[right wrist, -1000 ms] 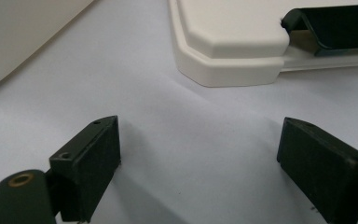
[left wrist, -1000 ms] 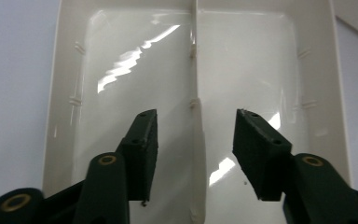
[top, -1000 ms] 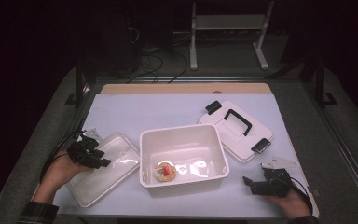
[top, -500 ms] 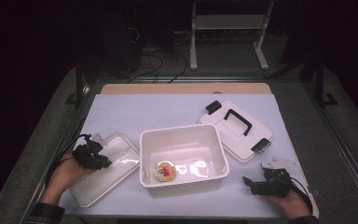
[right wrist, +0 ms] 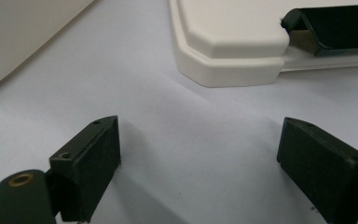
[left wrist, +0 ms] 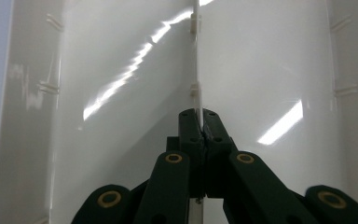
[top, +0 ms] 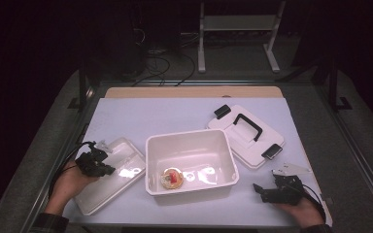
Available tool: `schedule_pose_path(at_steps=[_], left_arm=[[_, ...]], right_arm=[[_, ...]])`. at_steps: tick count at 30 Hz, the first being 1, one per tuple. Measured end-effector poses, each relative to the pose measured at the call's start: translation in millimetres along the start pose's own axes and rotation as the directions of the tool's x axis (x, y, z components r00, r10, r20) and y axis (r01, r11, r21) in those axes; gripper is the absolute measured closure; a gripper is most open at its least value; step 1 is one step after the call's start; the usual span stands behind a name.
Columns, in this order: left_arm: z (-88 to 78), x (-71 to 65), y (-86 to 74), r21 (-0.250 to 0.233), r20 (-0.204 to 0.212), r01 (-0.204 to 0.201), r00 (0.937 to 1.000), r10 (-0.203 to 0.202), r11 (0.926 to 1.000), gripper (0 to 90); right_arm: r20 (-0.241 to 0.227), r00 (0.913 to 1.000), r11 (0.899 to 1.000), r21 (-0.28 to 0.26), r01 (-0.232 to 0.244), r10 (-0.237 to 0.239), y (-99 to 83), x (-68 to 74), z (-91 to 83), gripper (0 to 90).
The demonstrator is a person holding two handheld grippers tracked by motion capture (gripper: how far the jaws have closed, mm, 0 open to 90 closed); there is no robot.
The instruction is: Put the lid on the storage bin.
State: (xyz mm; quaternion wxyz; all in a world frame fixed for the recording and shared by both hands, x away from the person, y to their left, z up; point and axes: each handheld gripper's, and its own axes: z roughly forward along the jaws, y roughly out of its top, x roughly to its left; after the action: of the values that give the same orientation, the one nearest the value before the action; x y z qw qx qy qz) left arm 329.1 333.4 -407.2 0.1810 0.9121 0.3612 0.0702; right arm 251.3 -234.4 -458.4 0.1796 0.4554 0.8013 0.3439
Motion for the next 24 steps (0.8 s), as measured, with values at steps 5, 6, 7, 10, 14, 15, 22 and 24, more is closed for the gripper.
schedule_pose_path(at_steps=[5, 6, 7, 10, 14, 15, 22, 24], left_arm=[[-9.0, 2.8, 0.1, -0.014, 0.005, 0.002, 1.0, -0.002, 0.9999, 88.8], [-11.0, 3.4, 0.3, -0.015, 0.004, 0.003, 1.0, -0.003, 0.9999, 88.8], [-13.7, 4.3, 0.6, -0.018, 0.004, 0.004, 1.0, -0.004, 0.9998, 88.8], [-22.6, 6.0, 2.2, -0.024, 0.002, 0.006, 1.0, -0.006, 0.9997, 88.8], [-33.1, 7.3, 4.2, -0.028, 0.0, 0.003, 1.0, -0.003, 0.9996, 88.8], [-36.1, 7.9, 4.7, -0.03, -0.001, 0.0, 1.0, 0.0, 0.9995, 88.9], [-60.6, 11.6, 8.8, -0.04, -0.006, -0.003, 1.0, 0.002, 0.9992, 88.9], [-67.3, 12.2, 10.1, -0.05, -0.007, -0.004, 1.0, 0.004, 0.9987, 88.8]], right_arm=[[0.0, 1.0, 1.0, 0.0, -0.001, 0.001, 0.0, 0.0, 0.0, 12.6], [0.0, 1.0, 1.0, 0.0, 0.0, 0.0, 0.0, 0.0, 0.0, 12.6], [0.0, 1.0, 1.0, 0.0, 0.0, 0.0, 0.0, 0.0, 0.0, 12.6], [0.0, 1.0, 1.0, 0.0, 0.0, 0.0, 0.0, 0.0, 0.0, 12.6], [0.0, 1.0, 1.0, 0.001, 0.0, 0.0, 0.0, 0.0, 0.0, 12.6], [0.0, 1.0, 1.0, 0.001, 0.0, 0.0, 0.0, 0.0, 0.0, 12.6], [0.0, 1.0, 1.0, 0.0, 0.0, 0.0, 0.0, 0.0, 0.0, 12.6], [0.0, 1.0, 1.0, 0.0, 0.0, 0.0, 0.0, 0.0, 0.0, 12.6]])
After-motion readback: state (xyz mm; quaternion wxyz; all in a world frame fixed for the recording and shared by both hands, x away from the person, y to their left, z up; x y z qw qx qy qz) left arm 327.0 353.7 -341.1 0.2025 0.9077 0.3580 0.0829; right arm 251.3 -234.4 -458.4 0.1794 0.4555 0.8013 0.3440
